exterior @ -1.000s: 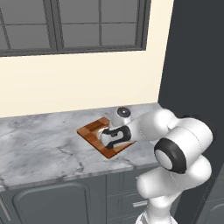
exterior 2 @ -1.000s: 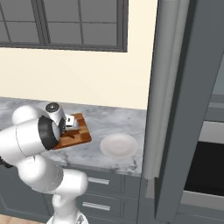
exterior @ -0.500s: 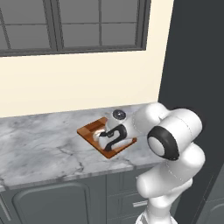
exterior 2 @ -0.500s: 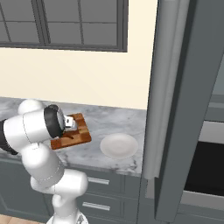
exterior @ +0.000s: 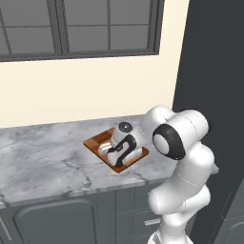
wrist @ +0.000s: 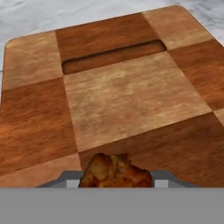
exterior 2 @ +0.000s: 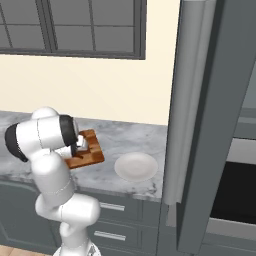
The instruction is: Pick the chicken drumstick from the plate and place it on the cutting board. Then pick the condiment bottle from the cabinet and place it next to the cutting board.
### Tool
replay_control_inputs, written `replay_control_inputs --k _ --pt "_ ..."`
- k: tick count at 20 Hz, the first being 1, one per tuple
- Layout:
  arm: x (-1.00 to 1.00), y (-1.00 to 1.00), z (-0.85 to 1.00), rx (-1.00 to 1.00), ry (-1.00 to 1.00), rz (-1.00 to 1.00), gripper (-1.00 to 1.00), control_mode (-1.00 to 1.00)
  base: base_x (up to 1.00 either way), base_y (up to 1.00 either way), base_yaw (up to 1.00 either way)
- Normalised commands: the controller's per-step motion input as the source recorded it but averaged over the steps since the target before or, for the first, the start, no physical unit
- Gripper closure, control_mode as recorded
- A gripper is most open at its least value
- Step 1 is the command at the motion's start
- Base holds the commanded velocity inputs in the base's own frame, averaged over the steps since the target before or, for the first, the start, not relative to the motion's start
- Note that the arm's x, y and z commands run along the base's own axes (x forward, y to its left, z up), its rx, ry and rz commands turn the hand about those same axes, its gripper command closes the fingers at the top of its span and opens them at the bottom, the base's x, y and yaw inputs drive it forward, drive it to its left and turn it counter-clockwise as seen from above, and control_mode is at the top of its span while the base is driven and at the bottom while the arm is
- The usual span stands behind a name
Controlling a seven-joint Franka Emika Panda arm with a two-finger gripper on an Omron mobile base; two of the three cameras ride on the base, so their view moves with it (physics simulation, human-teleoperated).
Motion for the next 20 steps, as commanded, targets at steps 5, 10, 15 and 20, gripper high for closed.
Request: replay_control_inputs --k 5,10,15,20 --pt "0.23 0.18 -0.28 0.0 0.0 0.0 -1.0 -1.0 0.0 0.0 0.0" --pt "0.06 0.06 -0.03 0.0 0.0 0.0 -1.0 -1.0 0.0 0.0 0.0" --pt "-0.04 0.0 0.11 0.0 0.0 0.0 -1.0 -1.0 0.0 0.0 0.0" --pt "-0.08 -0.01 0.26 0.0 0.0 0.0 -1.0 -1.0 0.0 0.0 0.0"
